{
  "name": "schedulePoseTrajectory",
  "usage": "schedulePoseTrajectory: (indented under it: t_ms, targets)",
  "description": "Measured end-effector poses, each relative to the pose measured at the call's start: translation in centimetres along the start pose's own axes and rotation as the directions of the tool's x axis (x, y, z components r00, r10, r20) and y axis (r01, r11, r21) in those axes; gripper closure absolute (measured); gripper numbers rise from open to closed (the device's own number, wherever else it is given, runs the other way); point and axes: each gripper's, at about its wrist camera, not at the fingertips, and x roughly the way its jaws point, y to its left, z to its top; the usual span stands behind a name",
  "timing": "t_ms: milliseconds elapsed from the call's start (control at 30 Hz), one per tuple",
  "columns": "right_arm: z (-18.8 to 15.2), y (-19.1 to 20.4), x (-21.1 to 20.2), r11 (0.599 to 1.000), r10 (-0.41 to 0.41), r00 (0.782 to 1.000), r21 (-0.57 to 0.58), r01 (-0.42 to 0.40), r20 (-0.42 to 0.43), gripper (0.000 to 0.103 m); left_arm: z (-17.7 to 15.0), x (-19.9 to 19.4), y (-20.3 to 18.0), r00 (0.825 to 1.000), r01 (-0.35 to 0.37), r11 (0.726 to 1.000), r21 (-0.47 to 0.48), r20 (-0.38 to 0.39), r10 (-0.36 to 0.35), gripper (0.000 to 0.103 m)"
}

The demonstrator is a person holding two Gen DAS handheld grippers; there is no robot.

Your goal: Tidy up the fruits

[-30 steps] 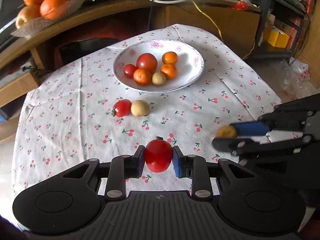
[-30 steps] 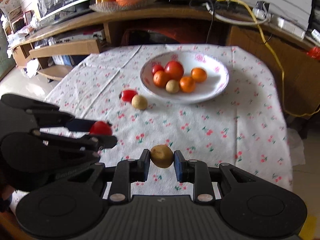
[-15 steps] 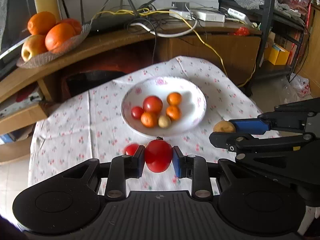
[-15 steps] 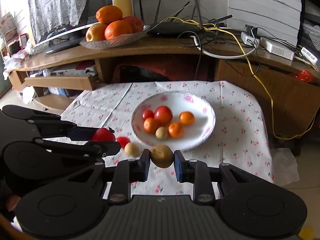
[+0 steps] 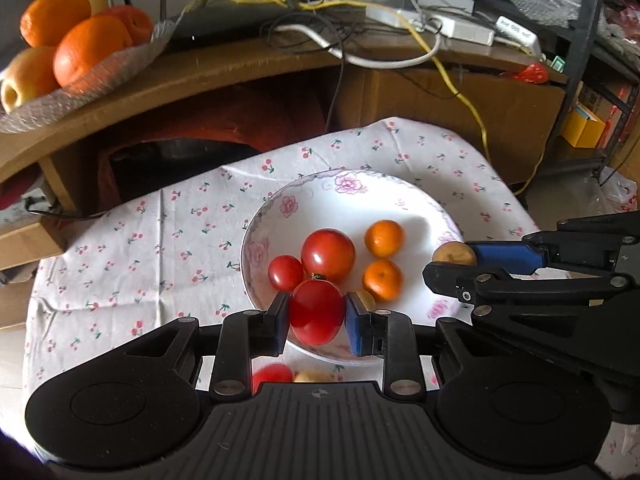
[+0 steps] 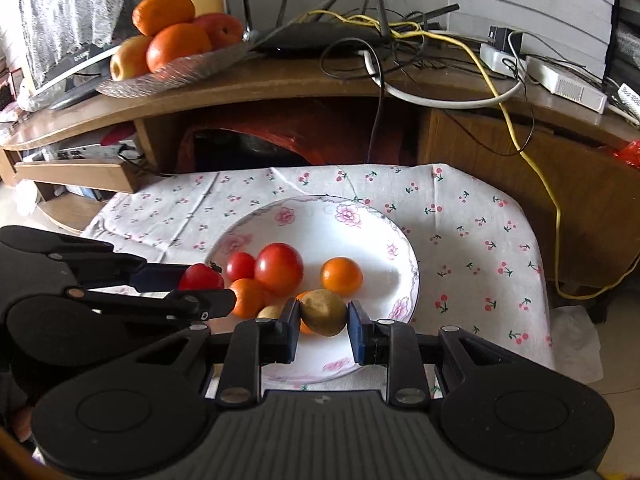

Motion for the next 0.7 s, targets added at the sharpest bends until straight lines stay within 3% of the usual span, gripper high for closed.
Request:
schedulePoseTrajectory:
  t_ms: [333, 700]
  targets:
    - [-0.6, 0.1, 2.9, 0.999, -0.018, 0.999, -0.033, 0.017, -0.044, 0.077, 0.2, 2.8, 0.3, 0.999, -0.024, 1.0, 0.015, -0.021, 0.024, 0.066]
    - [-0.6, -0.2, 3.9, 0.998, -0.034, 0.999, -0.045, 0.033, -0.024, 0.077, 0.7, 3.9, 0.5, 1.0, -0.016, 1.0, 0.003, -0.019, 0.016, 0.064]
